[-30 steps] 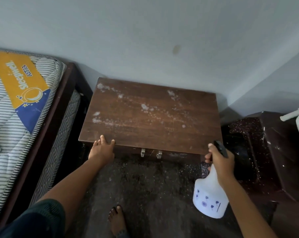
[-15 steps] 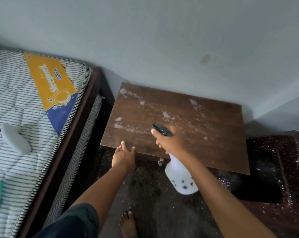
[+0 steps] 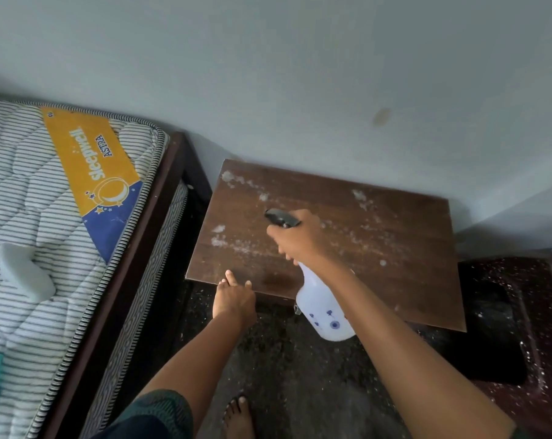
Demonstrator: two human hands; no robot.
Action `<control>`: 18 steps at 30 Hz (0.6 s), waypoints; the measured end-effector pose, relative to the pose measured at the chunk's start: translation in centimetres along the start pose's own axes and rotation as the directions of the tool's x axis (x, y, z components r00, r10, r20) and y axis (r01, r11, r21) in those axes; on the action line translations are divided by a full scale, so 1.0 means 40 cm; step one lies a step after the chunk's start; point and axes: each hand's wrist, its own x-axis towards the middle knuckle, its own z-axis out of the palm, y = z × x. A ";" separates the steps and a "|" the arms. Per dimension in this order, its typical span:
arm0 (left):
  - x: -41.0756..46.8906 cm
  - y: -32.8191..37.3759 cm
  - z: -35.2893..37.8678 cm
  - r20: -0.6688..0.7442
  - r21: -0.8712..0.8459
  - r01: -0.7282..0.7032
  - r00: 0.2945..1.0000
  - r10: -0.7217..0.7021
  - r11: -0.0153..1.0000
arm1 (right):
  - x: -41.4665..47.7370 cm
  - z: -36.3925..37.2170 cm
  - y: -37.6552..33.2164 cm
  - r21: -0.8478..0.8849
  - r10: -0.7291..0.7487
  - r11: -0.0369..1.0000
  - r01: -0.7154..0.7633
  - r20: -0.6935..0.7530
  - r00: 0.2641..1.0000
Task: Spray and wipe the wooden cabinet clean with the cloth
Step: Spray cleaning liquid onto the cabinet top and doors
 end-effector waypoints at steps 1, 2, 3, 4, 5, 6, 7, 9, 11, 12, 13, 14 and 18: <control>-0.002 0.001 -0.003 0.008 0.003 -0.001 1.000 0.001 1.000 | 0.009 -0.010 0.006 0.062 -0.012 0.998 0.018 -0.093 0.996; -0.003 -0.001 -0.005 0.016 0.002 -0.003 1.000 0.003 1.000 | 0.016 -0.021 0.012 0.104 -0.016 0.994 0.036 -0.180 0.983; -0.004 0.002 -0.008 0.018 -0.003 -0.008 1.000 0.008 1.000 | 0.020 -0.036 0.019 0.133 -0.003 0.990 0.038 -0.252 0.968; -0.004 0.000 -0.008 0.018 -0.005 -0.012 1.000 0.012 1.000 | 0.023 -0.050 0.026 0.159 0.019 0.987 0.031 -0.303 0.953; -0.004 -0.001 -0.009 0.016 -0.005 -0.017 1.000 0.017 1.000 | 0.020 -0.066 0.034 0.188 0.052 0.982 0.013 -0.334 0.941; -0.004 -0.004 -0.010 0.016 -0.005 -0.020 1.000 0.020 1.000 | 0.017 -0.081 0.043 0.218 0.085 0.976 -0.008 -0.346 0.934; -0.003 -0.006 -0.011 0.018 -0.005 -0.024 1.000 0.024 1.000 | 0.009 -0.097 0.054 0.247 0.113 0.969 -0.024 -0.350 0.930; -0.001 -0.007 -0.011 0.029 -0.006 -0.028 0.999 0.028 1.000 | -0.015 -0.127 0.086 0.289 0.142 0.957 -0.041 -0.336 0.931; 0.005 -0.008 -0.007 0.033 -0.013 -0.036 0.999 0.036 0.999 | -0.039 -0.152 0.136 0.329 0.167 0.942 -0.060 -0.306 0.937; 0.008 -0.013 -0.004 0.033 -0.010 -0.038 0.999 0.038 0.999 | -0.051 -0.164 0.161 0.363 0.184 0.930 -0.062 -0.313 0.932; 0.011 -0.016 -0.001 0.030 -0.005 -0.043 0.999 0.043 0.999 | -0.062 -0.176 0.191 0.395 0.202 0.917 -0.053 -0.347 0.916; 0.013 -0.019 0.003 0.030 -0.001 -0.046 0.998 0.046 0.999 | -0.071 -0.189 0.218 0.423 0.217 0.906 -0.031 -0.399 0.891; 0.017 -0.024 0.005 0.032 0.032 -0.047 0.998 0.046 0.998 | -0.101 -0.258 0.302 0.556 0.368 0.830 0.033 -0.593 0.717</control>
